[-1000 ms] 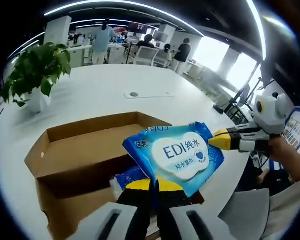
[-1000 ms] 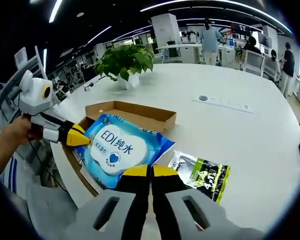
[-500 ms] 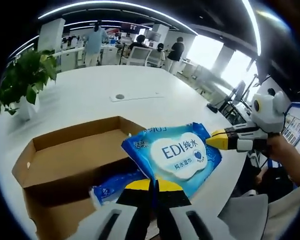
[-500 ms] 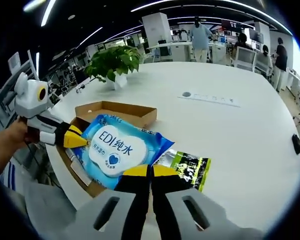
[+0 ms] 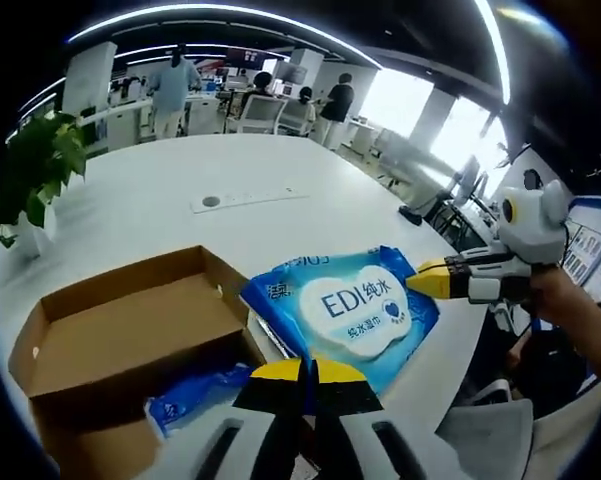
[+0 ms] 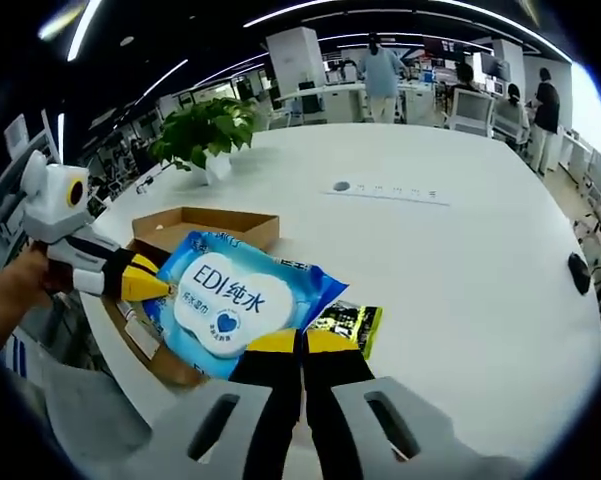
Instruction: Operate the shoe box by opening the lid, removing the specified soft item, and placing it in the target area until the item is outside and the box remains undamaged.
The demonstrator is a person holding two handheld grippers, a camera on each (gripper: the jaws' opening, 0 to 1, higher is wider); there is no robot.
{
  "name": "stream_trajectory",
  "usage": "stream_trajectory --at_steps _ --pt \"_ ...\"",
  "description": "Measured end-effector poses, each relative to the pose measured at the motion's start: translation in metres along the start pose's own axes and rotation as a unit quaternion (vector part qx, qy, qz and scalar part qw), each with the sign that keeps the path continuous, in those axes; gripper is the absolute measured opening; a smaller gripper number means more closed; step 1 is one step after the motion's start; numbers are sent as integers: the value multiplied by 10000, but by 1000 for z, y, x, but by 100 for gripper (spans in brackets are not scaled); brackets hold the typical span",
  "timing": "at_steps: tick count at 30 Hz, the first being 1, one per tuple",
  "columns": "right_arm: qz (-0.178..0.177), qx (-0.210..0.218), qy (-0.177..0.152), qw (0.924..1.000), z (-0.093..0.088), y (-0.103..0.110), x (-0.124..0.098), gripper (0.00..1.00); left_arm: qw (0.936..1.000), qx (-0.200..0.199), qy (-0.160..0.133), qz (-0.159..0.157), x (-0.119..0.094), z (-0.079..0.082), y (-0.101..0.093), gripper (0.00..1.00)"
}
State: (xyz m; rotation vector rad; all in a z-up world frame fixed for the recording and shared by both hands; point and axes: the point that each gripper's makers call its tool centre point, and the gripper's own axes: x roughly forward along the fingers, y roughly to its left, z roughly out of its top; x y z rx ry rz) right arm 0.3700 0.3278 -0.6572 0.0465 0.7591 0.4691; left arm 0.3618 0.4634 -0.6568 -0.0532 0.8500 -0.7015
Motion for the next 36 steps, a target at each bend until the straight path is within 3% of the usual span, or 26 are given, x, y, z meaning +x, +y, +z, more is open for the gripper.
stream_trajectory --at_steps 9,24,36 --pt "-152 89 52 9998 -6 -21 -2 0 9999 56 105 -116 19 3 -11 1" --pt "-124 173 324 9992 -24 -41 30 0 9979 331 562 -27 48 -3 -4 1" --pt "-71 186 499 9986 -36 -51 56 0 9887 968 1131 175 68 -11 4 1"
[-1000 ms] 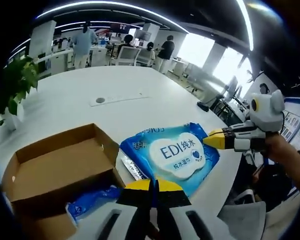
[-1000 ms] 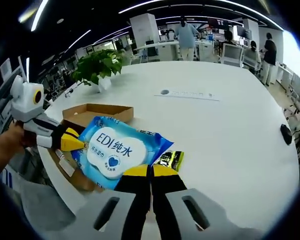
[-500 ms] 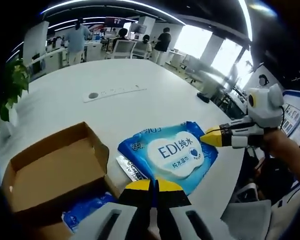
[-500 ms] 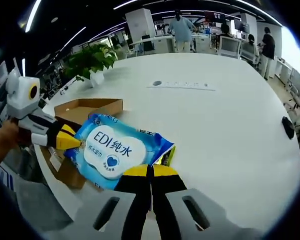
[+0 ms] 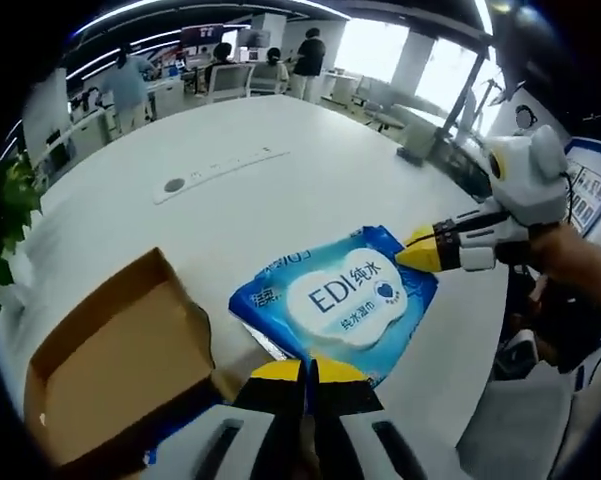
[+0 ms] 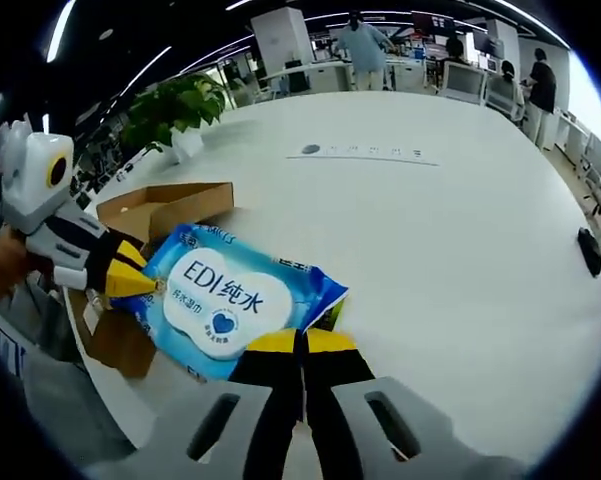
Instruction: Operate the shoe box by opening the lid, removing the specified soft item, and placing it in the target area until the item is outside and the box remains undamaged.
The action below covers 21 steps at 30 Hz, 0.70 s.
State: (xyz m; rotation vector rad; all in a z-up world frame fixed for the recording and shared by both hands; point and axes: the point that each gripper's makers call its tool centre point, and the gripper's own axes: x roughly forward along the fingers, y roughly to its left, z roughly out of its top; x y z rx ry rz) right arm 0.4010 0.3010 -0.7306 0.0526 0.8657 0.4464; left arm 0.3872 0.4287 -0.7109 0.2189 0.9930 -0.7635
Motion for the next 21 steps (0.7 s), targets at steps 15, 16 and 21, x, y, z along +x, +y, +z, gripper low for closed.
stream_trajectory --at_steps 15,16,21 --pt "18 102 165 9998 -11 -10 26 0 9984 428 361 102 14 -2 8 1" --pt "18 124 172 9998 -12 -10 25 0 9980 470 407 102 15 -4 7 1" --pt "36 219 165 9996 -14 -11 26 0 9967 610 510 132 18 -7 6 1"
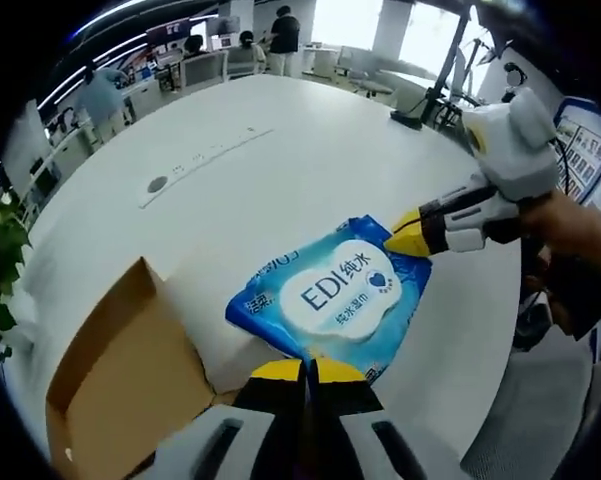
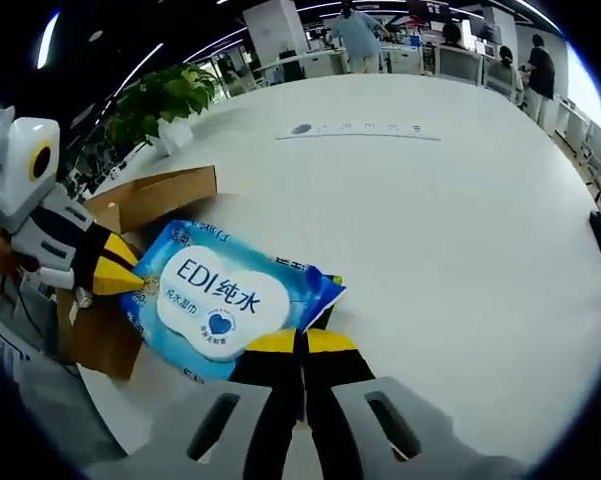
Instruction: Operate the shoe box by opening the lid, removing the specified soft item, and placing it in the target area until the item is outside and the box remains undamaged.
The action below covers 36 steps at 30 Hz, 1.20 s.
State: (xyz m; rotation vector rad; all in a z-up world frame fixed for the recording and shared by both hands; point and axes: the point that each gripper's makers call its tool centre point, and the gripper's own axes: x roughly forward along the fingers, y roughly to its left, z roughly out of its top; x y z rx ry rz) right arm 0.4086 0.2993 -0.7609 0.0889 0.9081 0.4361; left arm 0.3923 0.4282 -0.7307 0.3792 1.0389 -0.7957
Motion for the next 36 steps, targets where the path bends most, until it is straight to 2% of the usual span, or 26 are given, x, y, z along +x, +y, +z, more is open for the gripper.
stream_trajectory --at_steps 7,16,21,27,30,36 --pt "-9 26 -102 9999 6 2 -1 0 9999 126 57 86 0 -1 2 1" --pt "14 135 -172 9998 7 4 1 0 9977 572 197 312 2 -11 5 4" --pt "-39 115 -221 9997 7 3 1 0 9978 588 124 286 -2 -10 5 7" --pt "-85 -113 -244 9996 8 3 -2 2 9982 543 4 237 -8 -7 2 15" --pt "-77 -156 -317 9993 11 5 -5 2 9988 467 -108 125 -13 -5 -1 16" --pt "-168 -326 -334 9988 13 5 -9 3 9989 382 -238 97 -24 -3 0 18"
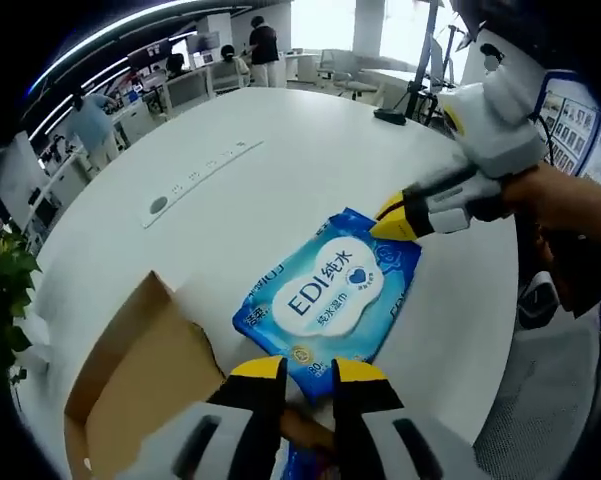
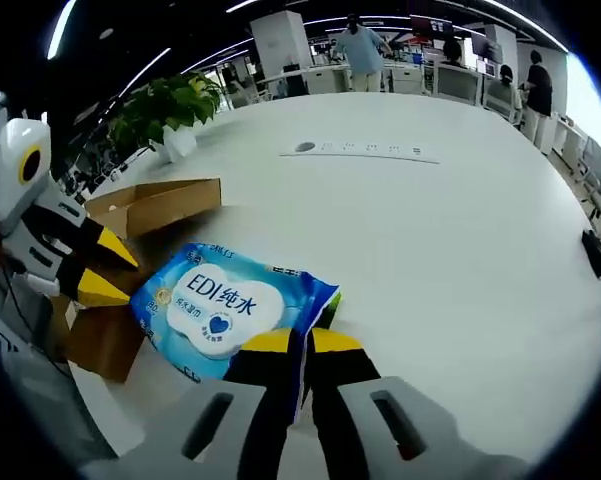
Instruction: Operate the shoe box by opening the lid, removing the specified soft item, and placing it in the target area until the item is outside and the box remains undamaged.
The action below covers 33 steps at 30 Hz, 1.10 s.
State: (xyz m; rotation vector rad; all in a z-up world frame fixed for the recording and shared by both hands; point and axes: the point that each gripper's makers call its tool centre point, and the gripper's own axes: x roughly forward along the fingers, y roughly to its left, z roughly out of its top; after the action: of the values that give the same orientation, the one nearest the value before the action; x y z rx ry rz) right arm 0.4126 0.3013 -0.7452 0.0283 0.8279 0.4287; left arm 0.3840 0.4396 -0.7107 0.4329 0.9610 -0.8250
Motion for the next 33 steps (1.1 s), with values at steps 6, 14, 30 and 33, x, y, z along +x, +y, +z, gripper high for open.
stream_trajectory --at_steps 6,14,30,33 --pt "-58 -137 -75 9999 5 -1 -11 6 9996 -227 -176 -34 -13 0 2 21" --pt "-61 -354 -132 9993 16 5 -25 9 9986 -373 -359 -69 -28 -5 6 25" --pt "102 -964 -97 9952 33 40 -43 18 9975 -513 -474 -35 -54 -38 25 28" --pt "162 -1238 -39 9922 35 51 -45 21 9965 -638 -544 -57 -57 -44 30 28"
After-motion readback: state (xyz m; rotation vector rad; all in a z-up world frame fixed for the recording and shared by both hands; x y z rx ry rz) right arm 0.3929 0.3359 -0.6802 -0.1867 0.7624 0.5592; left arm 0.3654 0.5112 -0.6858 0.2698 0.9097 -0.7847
